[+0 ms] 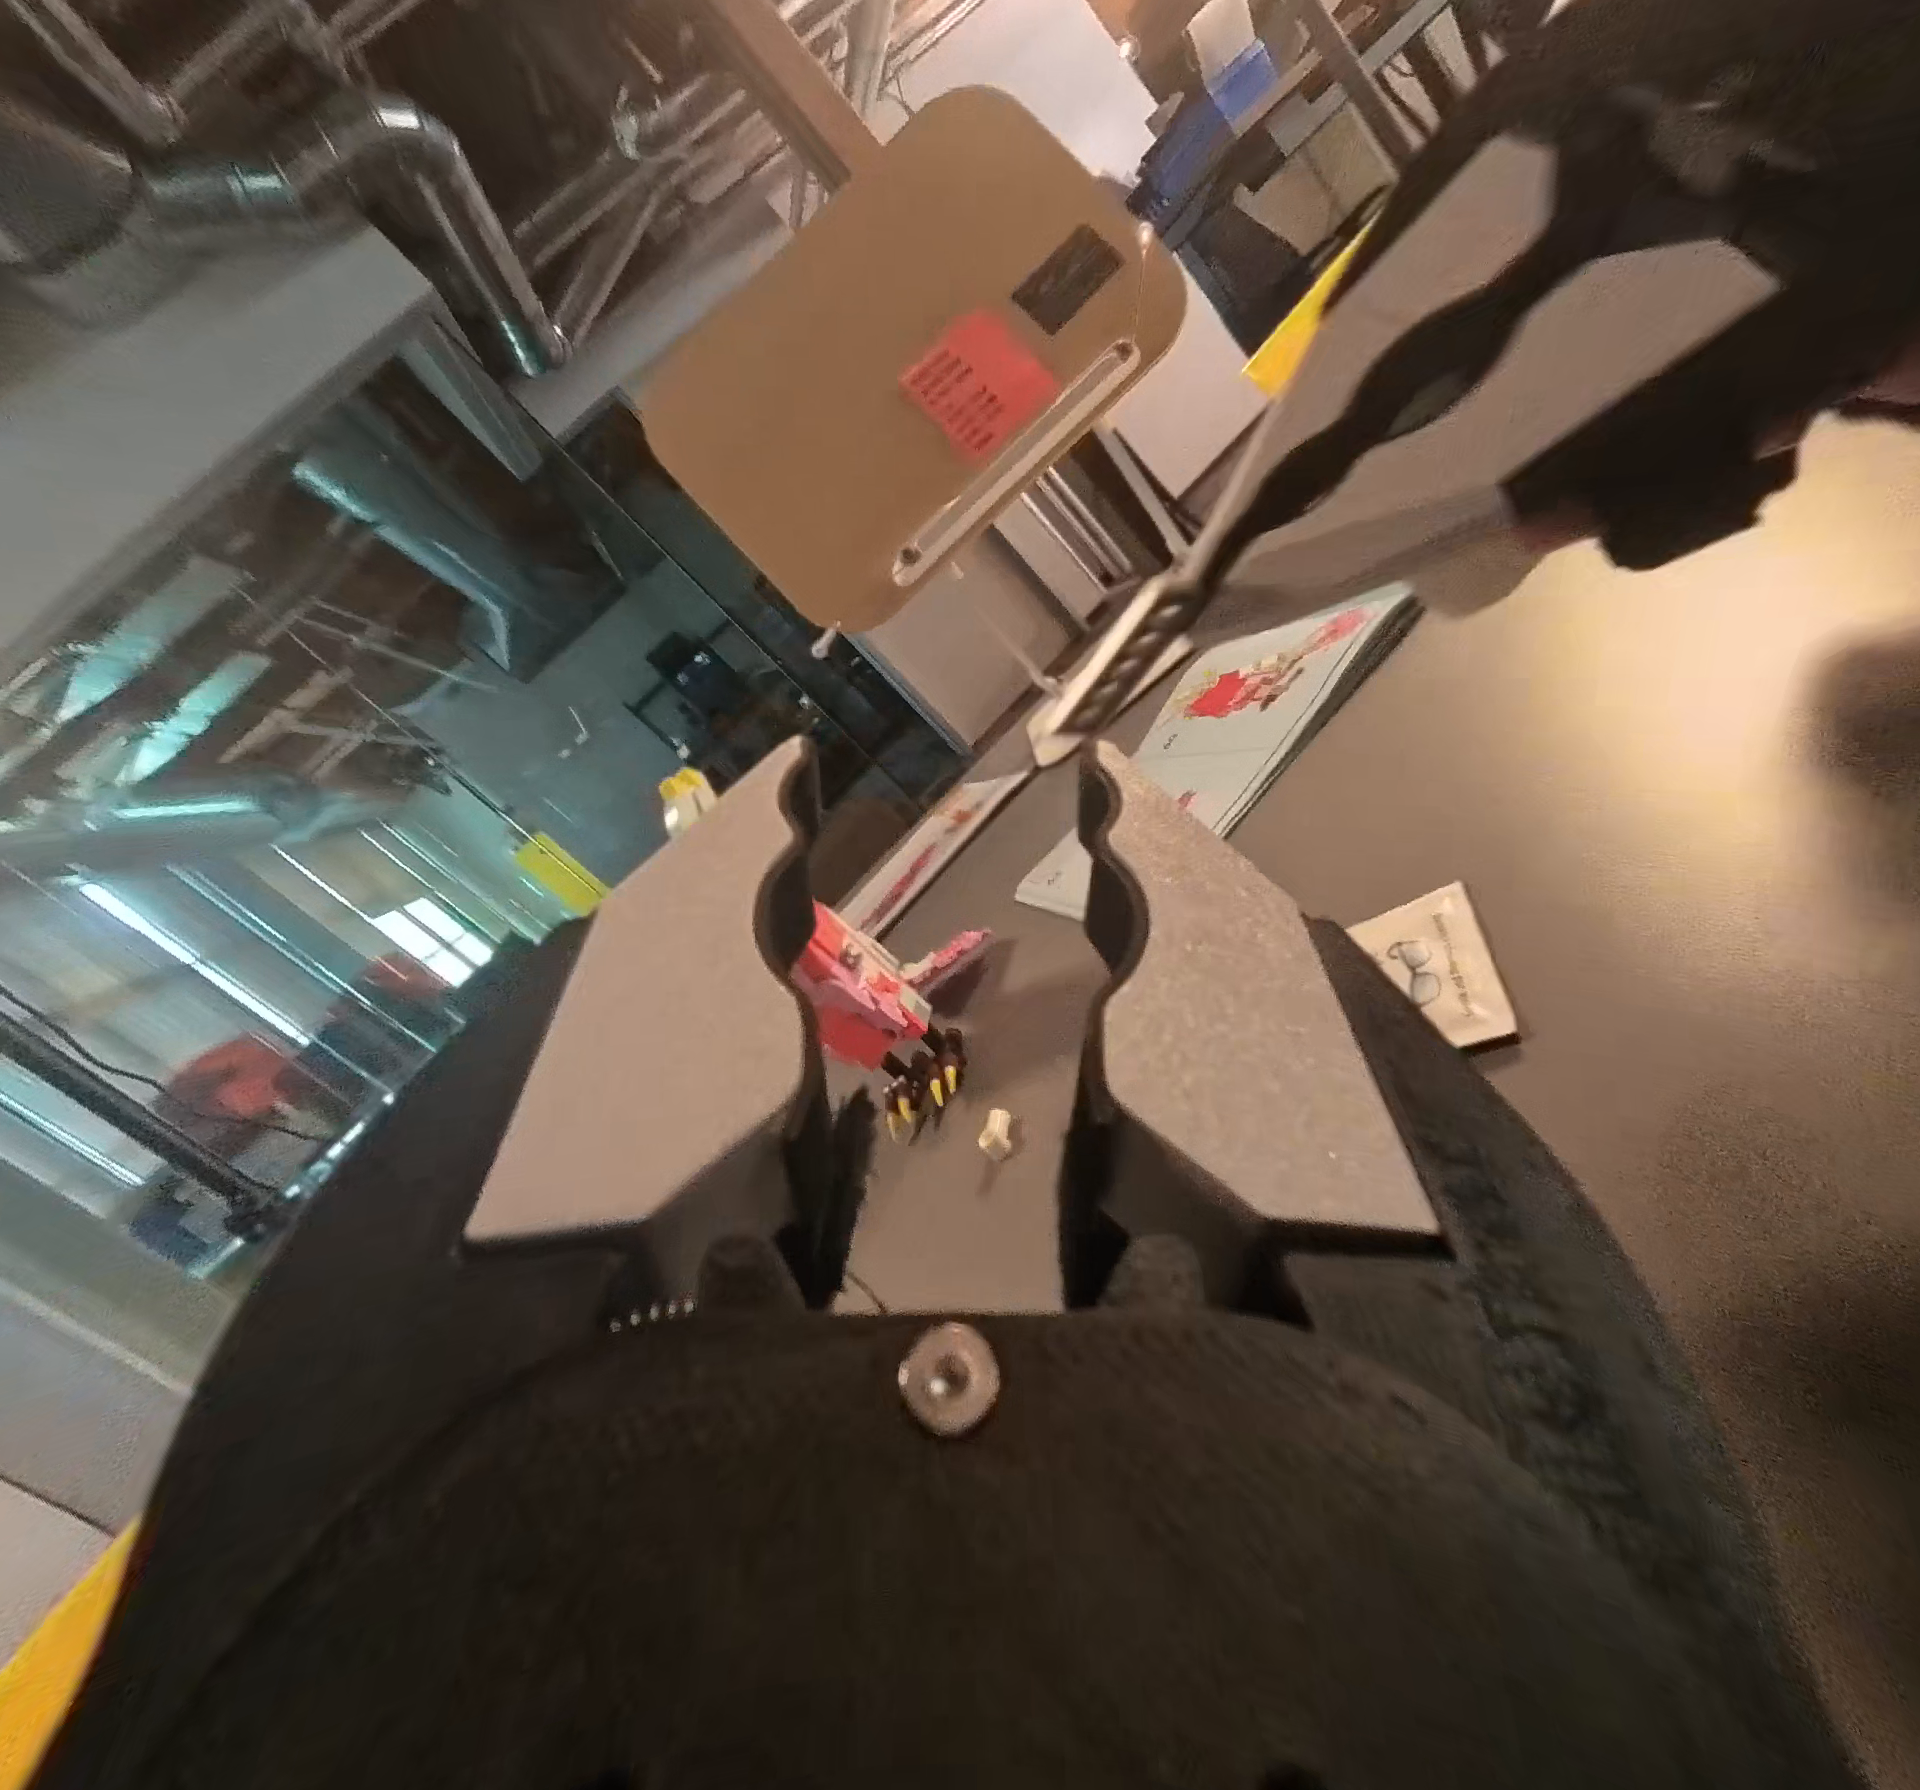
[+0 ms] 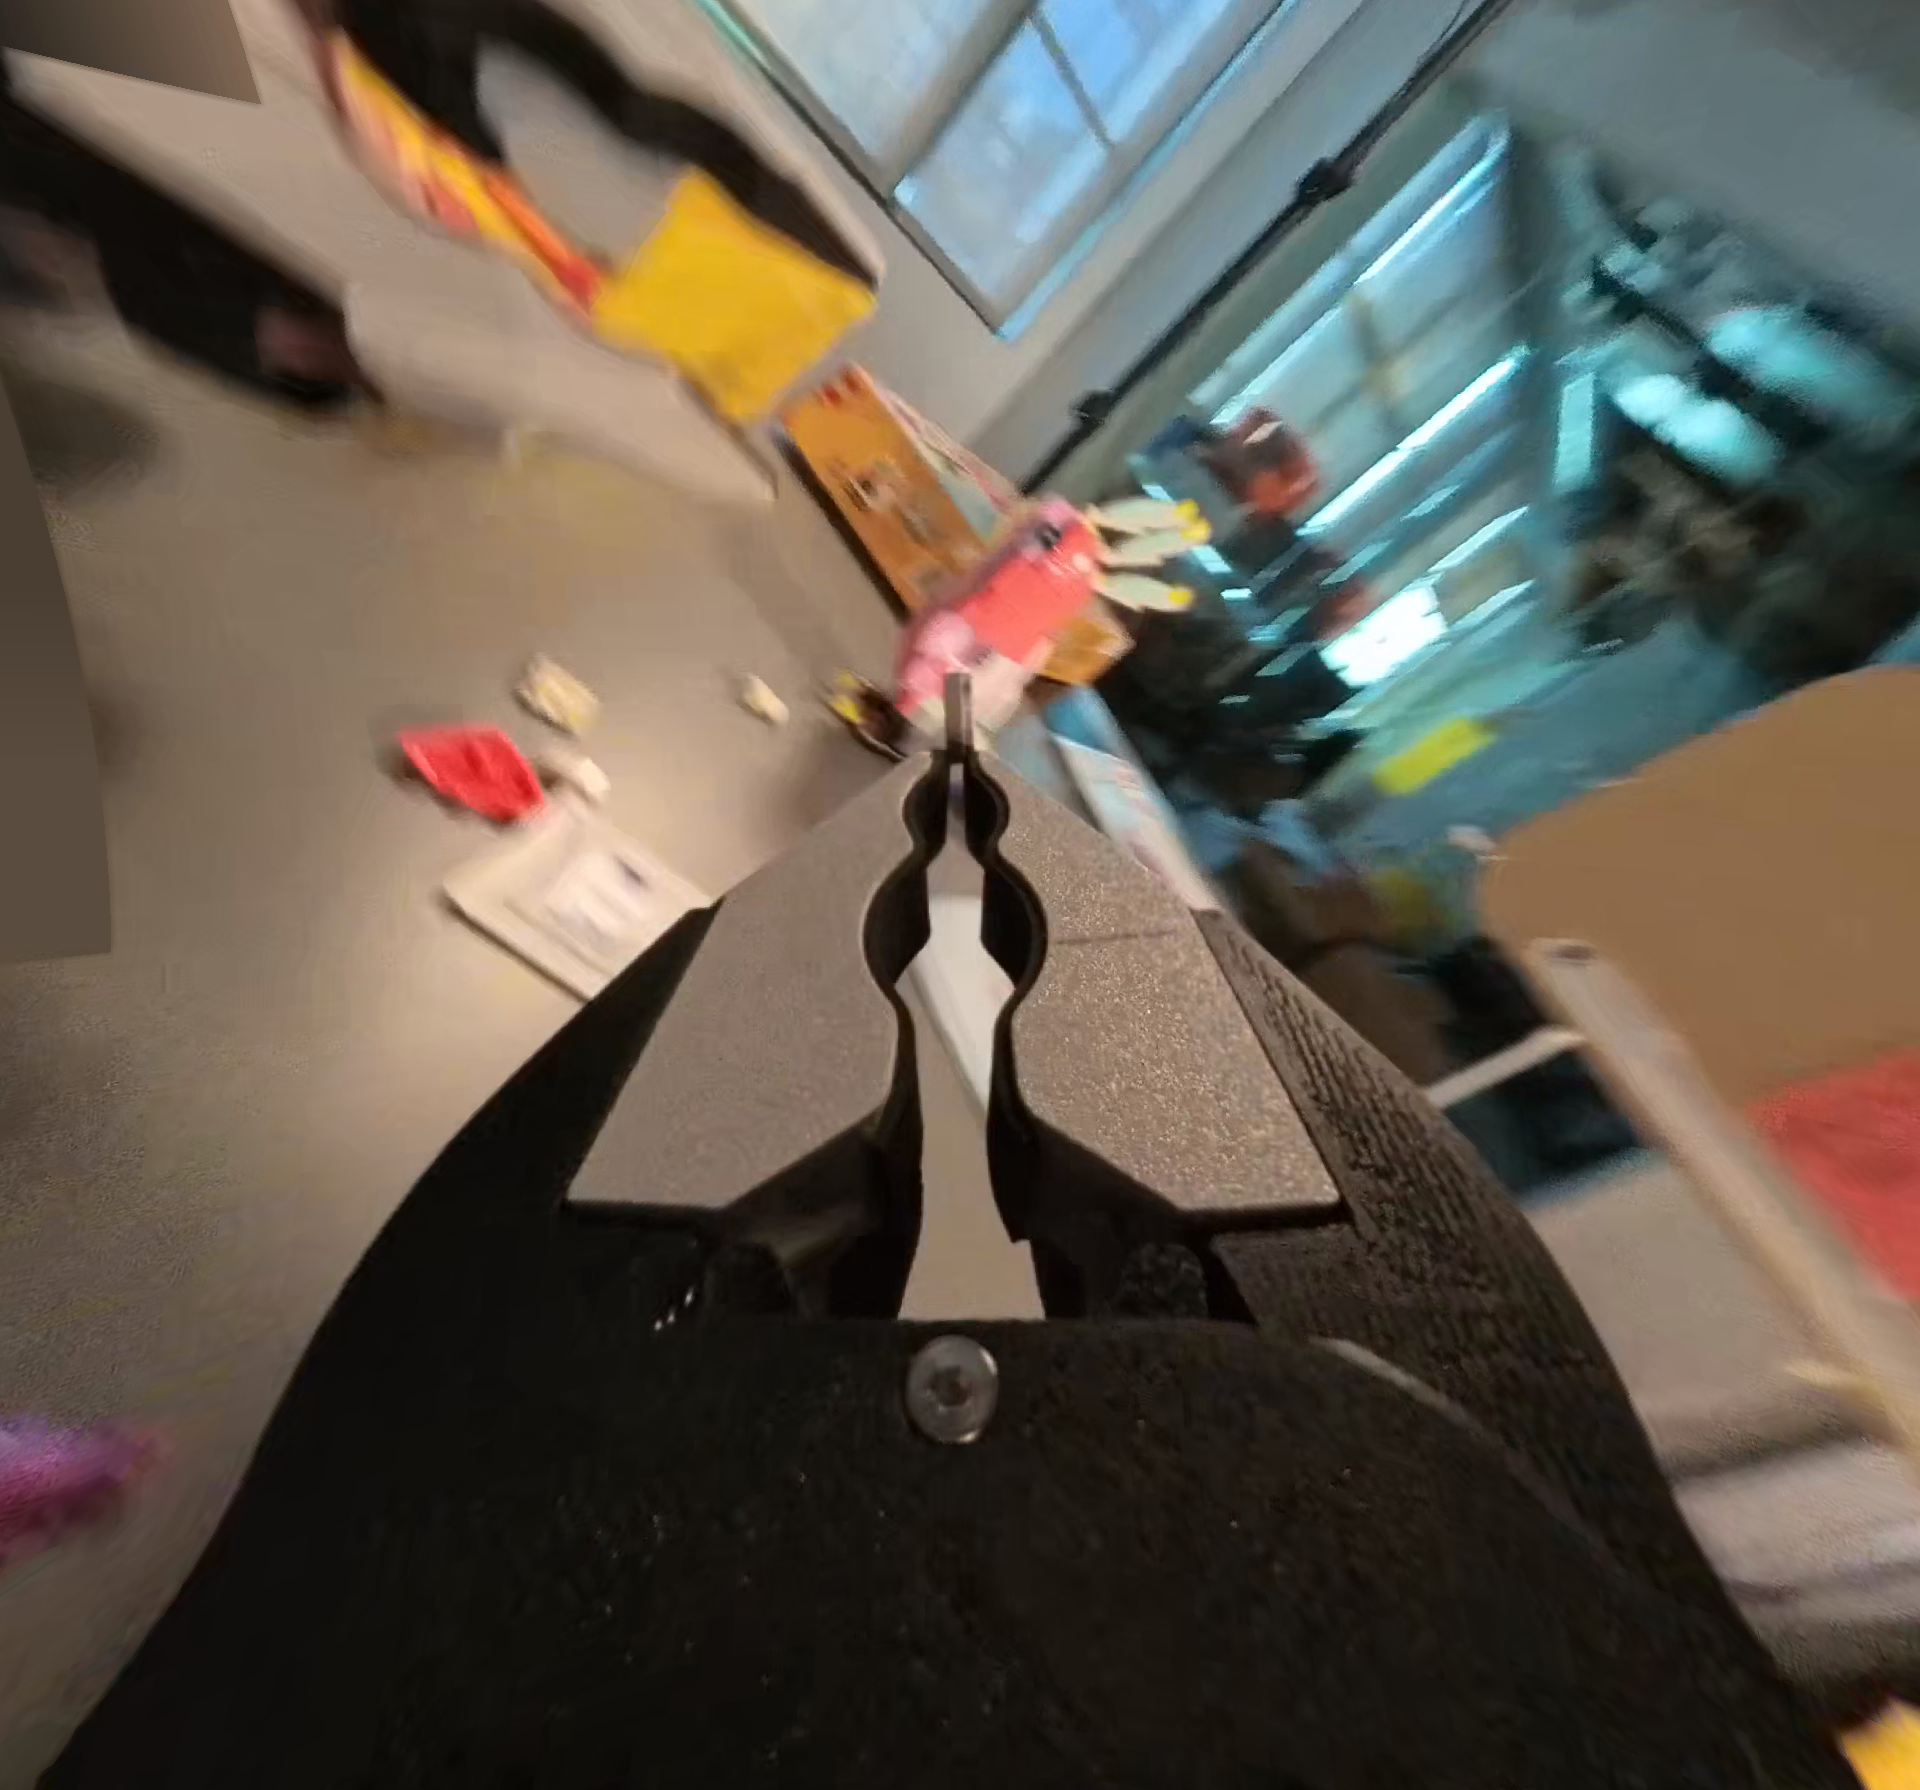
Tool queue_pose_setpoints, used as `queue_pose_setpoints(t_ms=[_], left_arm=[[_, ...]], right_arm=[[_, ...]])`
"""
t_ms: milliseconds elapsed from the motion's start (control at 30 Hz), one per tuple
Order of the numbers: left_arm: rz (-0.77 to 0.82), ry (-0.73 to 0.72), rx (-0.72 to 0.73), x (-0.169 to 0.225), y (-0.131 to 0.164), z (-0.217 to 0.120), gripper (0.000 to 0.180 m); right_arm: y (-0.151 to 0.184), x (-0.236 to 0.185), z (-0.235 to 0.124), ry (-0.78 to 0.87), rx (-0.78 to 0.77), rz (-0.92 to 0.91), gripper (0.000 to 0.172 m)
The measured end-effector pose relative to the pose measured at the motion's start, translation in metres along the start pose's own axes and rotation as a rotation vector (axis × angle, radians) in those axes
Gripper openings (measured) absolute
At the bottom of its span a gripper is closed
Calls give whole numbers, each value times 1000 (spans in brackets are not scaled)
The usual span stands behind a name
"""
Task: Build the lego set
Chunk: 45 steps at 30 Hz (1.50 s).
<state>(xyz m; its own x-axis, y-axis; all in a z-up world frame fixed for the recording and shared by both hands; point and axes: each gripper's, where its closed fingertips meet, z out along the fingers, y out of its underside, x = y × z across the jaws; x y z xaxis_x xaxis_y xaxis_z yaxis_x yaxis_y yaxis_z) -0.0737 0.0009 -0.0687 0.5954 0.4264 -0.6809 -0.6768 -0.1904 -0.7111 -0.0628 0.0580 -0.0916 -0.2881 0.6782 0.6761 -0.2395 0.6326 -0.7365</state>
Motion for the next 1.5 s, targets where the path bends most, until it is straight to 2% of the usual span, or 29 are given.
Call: queue_pose_setpoints(t_ms=[67,167,233,333,433,567,667,767,900,1033,1133,1267,1367,1433,1500], left_arm=[[-23,1,-14,-2,5,1,48],[-42,23,-12,1,6,3,47],[-40,39,-14,5,7,4,44],[-47,48,-24,6,10,6,44],[-77,46,-27,3,12,6,43],[-116,35,-29,-2,14,5,42],[-132,36,-25,-3,13,5,41],[-135,39,-11,-3,10,4,41],[-147,60,11,-1,6,3,41],[-183,97,34,4,0,3,41],[-201,134,50,11,-4,3,35],[-200,176,60,20,-9,2,35],[-186,180,69,22,-12,2,35],[-189,177,77,21,-14,1,35],[-192,170,89,19,-16,0,35]], right_arm=[[20,9,-13,100,-46,-267,1],[39,20,-26,223,-134,-801,1],[50,18,-27,211,-159,-920,1],[57,10,-26,124,-161,-876,1],[73,-10,-31,-95,-217,-759,1],[81,-23,-48,-269,-261,-682,1],[98,-34,-62,-376,-339,-696,3],[103,-38,-68,-392,-361,-702,5],[104,-29,-72,-374,-425,-649,17],[103,-19,-83,-379,-529,-587,37],[101,-14,-90,-378,-571,-476,53],[81,15,-94,-250,-454,-327,61],[60,47,-95,-94,-250,-113,57],[51,81,-98,108,-105,-36,41],[51,117,-108,382,-9,-13,8]])
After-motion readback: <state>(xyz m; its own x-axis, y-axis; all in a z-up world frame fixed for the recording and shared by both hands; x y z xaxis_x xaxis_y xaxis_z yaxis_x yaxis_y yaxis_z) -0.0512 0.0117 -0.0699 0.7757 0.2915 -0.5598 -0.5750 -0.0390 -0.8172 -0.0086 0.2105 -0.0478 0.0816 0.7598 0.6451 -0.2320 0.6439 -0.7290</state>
